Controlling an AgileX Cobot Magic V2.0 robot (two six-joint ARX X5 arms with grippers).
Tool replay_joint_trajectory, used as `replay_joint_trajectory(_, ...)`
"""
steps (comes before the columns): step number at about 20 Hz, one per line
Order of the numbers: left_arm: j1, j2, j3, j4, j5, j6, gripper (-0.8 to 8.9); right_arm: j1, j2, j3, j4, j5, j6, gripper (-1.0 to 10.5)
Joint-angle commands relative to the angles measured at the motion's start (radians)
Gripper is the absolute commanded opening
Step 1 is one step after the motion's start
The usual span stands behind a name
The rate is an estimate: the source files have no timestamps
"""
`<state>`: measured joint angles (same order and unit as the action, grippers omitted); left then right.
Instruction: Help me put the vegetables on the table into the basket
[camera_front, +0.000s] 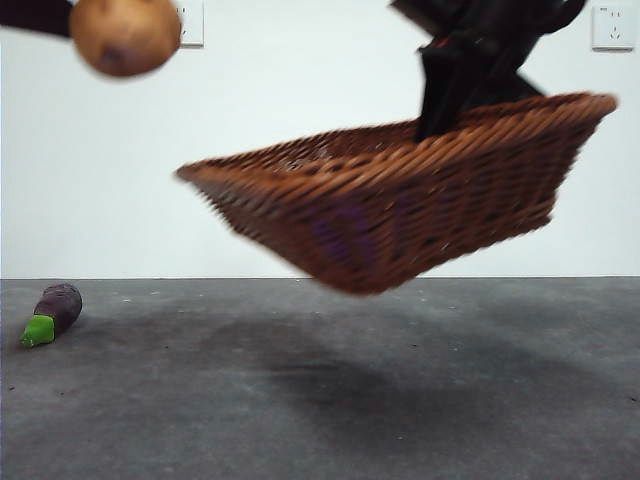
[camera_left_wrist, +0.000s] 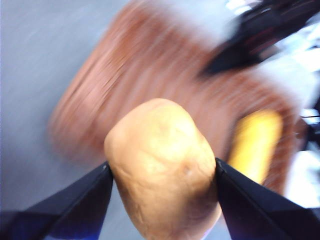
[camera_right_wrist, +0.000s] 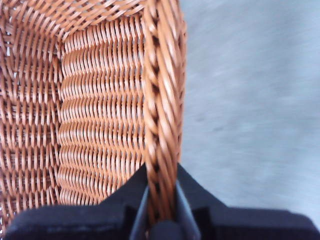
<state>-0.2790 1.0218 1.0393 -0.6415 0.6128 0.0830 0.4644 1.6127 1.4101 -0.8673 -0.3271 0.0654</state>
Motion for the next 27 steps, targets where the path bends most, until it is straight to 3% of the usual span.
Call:
replay_joint_trajectory(1,-0.063,-0.009,-0.002,0.021,0.021,0.033,-0.08,0.066,0.05,-0.008,0.044,-0.013,0.055,-0.1)
replay_joint_trajectory(6,-0.204,0.135,-0.002,-0.069,-0.065,0.22,-0.08,0.143,0.065,-0.008,0.099,-0.018,0.092,-0.1)
replay_joint_trajectory(15,-0.291,0.435,-0.002,-0.128,-0.061,0.226,0.02,0.144,0.065,-0.008,0.1,-0.023,0.099,-0.1)
replay_joint_trajectory(16,-0.291,0.436,-0.002,-0.125,-0.061,0.223,0.35,0.144,0.065,-0.008,0.1,-0.023,0.098,-0.1)
replay_joint_trajectory(19,-0.29,0.433,-0.002,-0.121,-0.064,0.196,3.69,0.144,0.065,-0.008,0.101,-0.023,0.098,-0.1)
replay_joint_trajectory(20,-0.288,0.433,-0.002,-0.12,-0.063,0.186,4.2,0.144,0.065,-0.008,0.101,-0.023,0.098,-0.1)
replay_joint_trajectory(25,-0.288,0.396,0.063,-0.138,-0.063,0.15,4.23,0.144,0.065,-0.008,0.097,-0.022,0.098,-0.1)
replay_joint_trajectory(27,-0.286,0.391,0.13,-0.185,-0.064,0.141,4.78,0.144,0.065,-0.008,0.097,-0.022,0.098,-0.1)
